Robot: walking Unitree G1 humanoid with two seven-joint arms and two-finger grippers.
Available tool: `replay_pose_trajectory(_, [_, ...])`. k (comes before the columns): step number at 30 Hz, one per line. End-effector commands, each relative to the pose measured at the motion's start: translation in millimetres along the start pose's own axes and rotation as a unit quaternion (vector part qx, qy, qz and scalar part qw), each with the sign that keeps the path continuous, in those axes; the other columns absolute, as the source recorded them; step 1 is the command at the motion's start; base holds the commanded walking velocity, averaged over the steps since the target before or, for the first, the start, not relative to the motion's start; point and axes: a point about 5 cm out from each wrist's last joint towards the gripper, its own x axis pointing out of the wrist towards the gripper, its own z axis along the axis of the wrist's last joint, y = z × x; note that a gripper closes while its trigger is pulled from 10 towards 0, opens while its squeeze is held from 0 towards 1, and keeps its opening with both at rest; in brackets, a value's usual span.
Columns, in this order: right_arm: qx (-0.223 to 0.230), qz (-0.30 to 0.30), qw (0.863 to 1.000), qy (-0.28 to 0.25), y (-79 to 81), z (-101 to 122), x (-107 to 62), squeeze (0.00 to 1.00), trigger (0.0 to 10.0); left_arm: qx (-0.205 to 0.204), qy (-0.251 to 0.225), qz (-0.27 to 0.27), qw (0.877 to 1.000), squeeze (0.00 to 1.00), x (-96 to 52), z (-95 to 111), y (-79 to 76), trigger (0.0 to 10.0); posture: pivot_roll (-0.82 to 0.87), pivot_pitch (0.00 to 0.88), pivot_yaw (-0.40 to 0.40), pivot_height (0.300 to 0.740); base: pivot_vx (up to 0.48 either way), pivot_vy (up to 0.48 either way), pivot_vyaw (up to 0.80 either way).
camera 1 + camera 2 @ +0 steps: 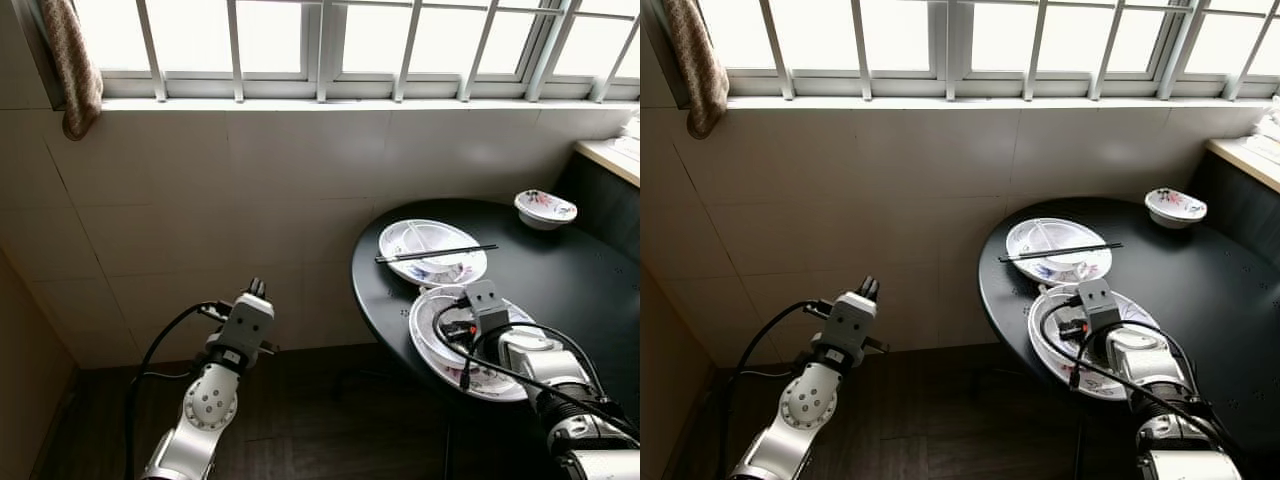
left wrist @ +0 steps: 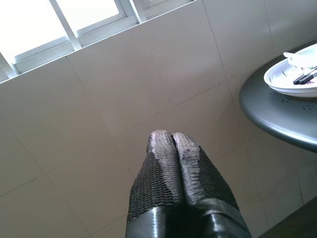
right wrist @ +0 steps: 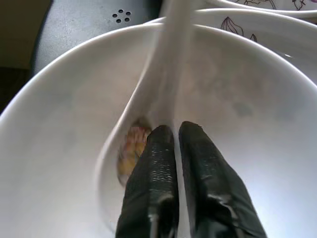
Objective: Kitchen organization
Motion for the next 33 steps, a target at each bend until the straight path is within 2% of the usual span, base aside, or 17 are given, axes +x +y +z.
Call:
replay_pose_trajectory(1, [0.022,0.005,0.999,0.038,1.5,-21,1.7,0.00,0.0,0.005,-0.001,-0.008,1.000,0.00,1.4,0,-3.4,10.0,-0.07,0.000,-0.049,0.740,0.000,0.000,0.00])
replay_pose_trajectory(4, [0.013,0.003,0.999,0.033,1.6,-18,1.9,0.00,0.0,0.005,-0.001,-0.008,1.000,0.00,1.5,0,-3.6,10.0,-0.07,0.000,-0.049,0.740,0.000,0.000,0.00])
replay_pose_trajectory(9, [-0.001,-0.001,1.000,-0.010,7.1,0,2.9,0.00,0.0,0.005,-0.001,-0.010,1.000,0.00,1.7,0,-4.4,10.0,-0.08,0.000,-0.046,0.740,0.000,0.000,0.00])
replay_pose_trajectory(16, [0.010,0.000,1.000,-0.028,10.6,7,3.0,0.00,0.0,0.004,-0.001,-0.012,1.000,0.00,2.2,0,-5.8,10.0,-0.08,0.000,-0.046,0.740,0.000,0.000,0.00])
replay_pose_trajectory(21, [0.030,-0.020,0.998,-0.050,5.2,15,1.0,0.00,0.0,0.004,0.000,-0.013,1.000,0.00,1.6,-1,-6.0,10.0,-0.08,0.000,-0.044,0.740,0.000,0.000,0.00])
replay_pose_trajectory(33, [0.060,-0.062,0.991,-0.105,3.3,34,-3.3,0.00,0.0,0.005,-0.001,-0.017,1.000,0.00,1.8,-1,-5.9,10.0,-0.08,0.000,-0.037,0.740,0.000,0.000,0.00])
